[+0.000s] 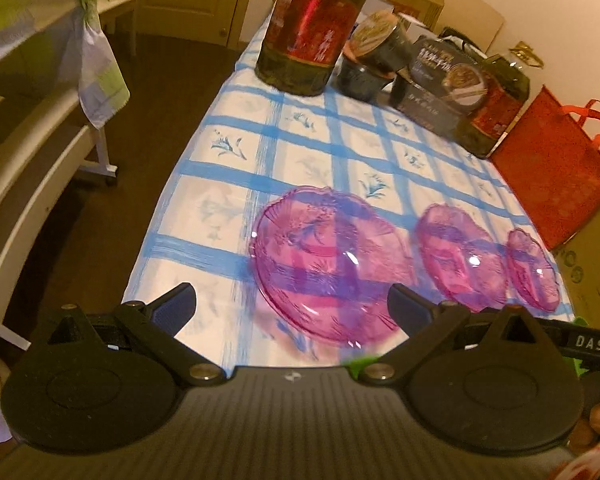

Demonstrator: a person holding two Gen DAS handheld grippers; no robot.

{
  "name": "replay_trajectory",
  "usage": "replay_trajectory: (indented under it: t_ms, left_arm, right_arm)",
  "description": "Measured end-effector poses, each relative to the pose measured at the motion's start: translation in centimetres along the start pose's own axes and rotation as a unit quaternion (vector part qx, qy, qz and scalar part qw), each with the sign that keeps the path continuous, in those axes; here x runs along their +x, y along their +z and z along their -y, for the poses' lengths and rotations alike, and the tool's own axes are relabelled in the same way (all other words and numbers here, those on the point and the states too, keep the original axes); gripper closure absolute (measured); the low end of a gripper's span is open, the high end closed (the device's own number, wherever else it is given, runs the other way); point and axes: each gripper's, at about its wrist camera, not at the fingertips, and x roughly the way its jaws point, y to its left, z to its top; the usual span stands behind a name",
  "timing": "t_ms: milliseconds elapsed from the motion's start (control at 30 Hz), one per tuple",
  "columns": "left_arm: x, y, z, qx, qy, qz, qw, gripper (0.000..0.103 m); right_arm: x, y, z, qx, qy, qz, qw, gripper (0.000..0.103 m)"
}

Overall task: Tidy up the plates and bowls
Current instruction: 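Reach both grippers to a pink glass plate and close them on its rim, then lift the pink plate with both grippers onto the neighboring pink plate, then open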

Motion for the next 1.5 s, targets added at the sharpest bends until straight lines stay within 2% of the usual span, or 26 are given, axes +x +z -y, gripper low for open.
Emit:
replay_trajectory:
  t_ms: [167, 200, 367, 467, 533, 667, 800, 867, 933, 1033, 1300, 1500]
  left_arm:
    - [3.7, 0.9, -1.3, -0.004, -0.005, -0.016, 0.9998, 0.004]
    - [4.4, 1.1, -1.5, -0.001, 0.001, -0.020, 0.9998, 0.009]
    - [7.2, 1.1, -2.0, 0.005, 0.000, -0.038, 0.9993, 0.018]
    - [8.3, 0.9, -2.0, 0.017, 0.002, -0.045, 0.9988, 0.027]
    - [8.8, 0.8, -1.9, 0.027, 0.003, -0.046, 0.9986, 0.042]
    - [9.4, 0.8, -2.0, 0.031, -0.001, -0.048, 0.9984, 0.056]
    - [9.7, 0.9, -1.9, 0.033, -0.006, -0.048, 0.9983, 0.070]
    - [9.8, 1.0, -1.8, 0.034, -0.006, -0.048, 0.9982, 0.076]
    - [9.9, 1.0, -1.8, 0.033, -0.002, -0.046, 0.9984, 0.088]
    - [9.6, 1.1, -1.8, 0.028, -0.002, -0.044, 0.9986, 0.093]
    - [6.5, 2.2, 0.1, 0.056, 0.005, -0.022, 0.9982, 0.093]
    - [4.9, 3.1, 3.2, 0.071, -0.020, -0.011, 0.9972, 0.093]
  right_arm:
    - [4.1, 0.8, 0.7, 0.018, -0.001, -0.030, 0.999, 0.028]
    - [4.8, 0.9, 0.9, 0.021, -0.003, -0.034, 0.999, 0.030]
    - [7.1, 1.1, 1.3, 0.028, -0.002, -0.052, 0.998, 0.039]
    - [8.1, 1.1, 1.1, 0.027, 0.001, -0.060, 0.998, 0.044]
    - [8.7, 1.2, 1.0, 0.026, 0.001, -0.063, 0.998, 0.049]
    - [9.4, 1.2, 0.9, 0.023, 0.000, -0.066, 0.998, 0.056]
    - [10.0, 1.3, 0.8, 0.020, -0.009, -0.072, 0.997, 0.072]
    - [10.1, 1.3, 0.9, 0.023, -0.008, -0.073, 0.997, 0.077]
    - [10.2, 1.3, 0.9, 0.022, -0.009, -0.073, 0.997, 0.084]
    - [10.0, 1.3, 0.5, 0.017, -0.013, -0.070, 0.997, 0.088]
    - [6.8, 2.0, -0.1, 0.006, -0.004, -0.043, 0.999, 0.087]
    - [3.1, 2.7, 0.8, 0.005, -0.014, -0.014, 1.000, 0.087]
